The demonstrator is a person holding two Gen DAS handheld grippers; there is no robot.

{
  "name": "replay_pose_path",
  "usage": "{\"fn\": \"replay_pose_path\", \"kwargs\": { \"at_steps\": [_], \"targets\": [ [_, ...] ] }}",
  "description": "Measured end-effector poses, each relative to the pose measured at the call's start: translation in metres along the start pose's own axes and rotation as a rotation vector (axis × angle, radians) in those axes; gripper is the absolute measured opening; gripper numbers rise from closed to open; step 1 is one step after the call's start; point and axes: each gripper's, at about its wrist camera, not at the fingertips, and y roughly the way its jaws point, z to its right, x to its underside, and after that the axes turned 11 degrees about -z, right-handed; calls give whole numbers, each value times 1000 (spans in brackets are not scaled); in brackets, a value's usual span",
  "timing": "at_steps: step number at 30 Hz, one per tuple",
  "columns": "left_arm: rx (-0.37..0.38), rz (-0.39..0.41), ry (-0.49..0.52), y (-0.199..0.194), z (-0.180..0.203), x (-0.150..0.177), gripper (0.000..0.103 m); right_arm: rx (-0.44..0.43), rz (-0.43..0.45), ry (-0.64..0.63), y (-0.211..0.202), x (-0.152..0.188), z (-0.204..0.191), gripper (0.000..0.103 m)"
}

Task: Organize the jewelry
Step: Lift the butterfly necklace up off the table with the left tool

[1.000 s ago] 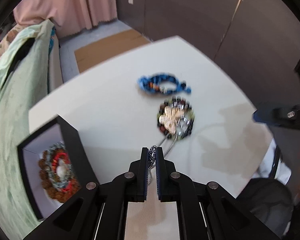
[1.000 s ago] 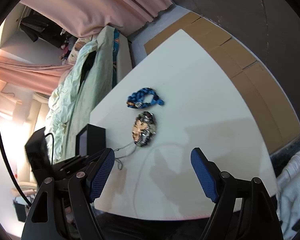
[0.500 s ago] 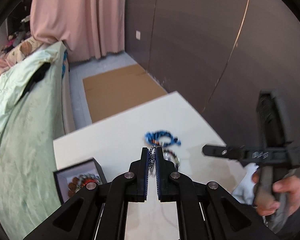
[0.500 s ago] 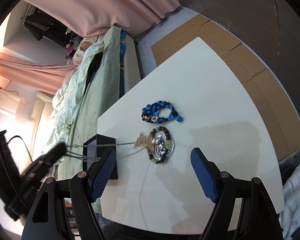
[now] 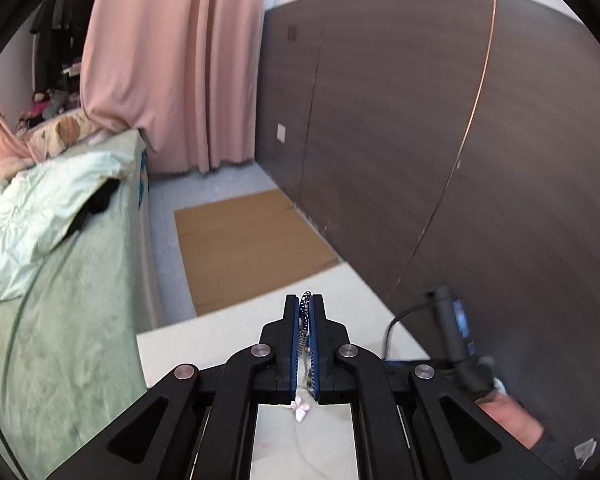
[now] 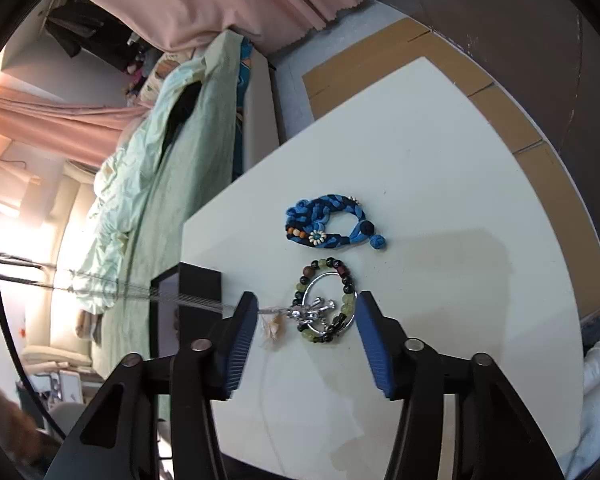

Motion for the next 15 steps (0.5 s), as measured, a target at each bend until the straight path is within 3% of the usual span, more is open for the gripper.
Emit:
{"fn": "replay_pose_path", "kwargs": {
  "at_steps": [6, 15],
  "targets": [
    [-17, 69, 10, -30, 0, -13, 4, 66, -1, 5, 11, -16, 1, 50],
    [-54, 106, -9, -47, -13, -24, 4, 200, 13, -15, 21, -45, -2, 50]
  ]
}}
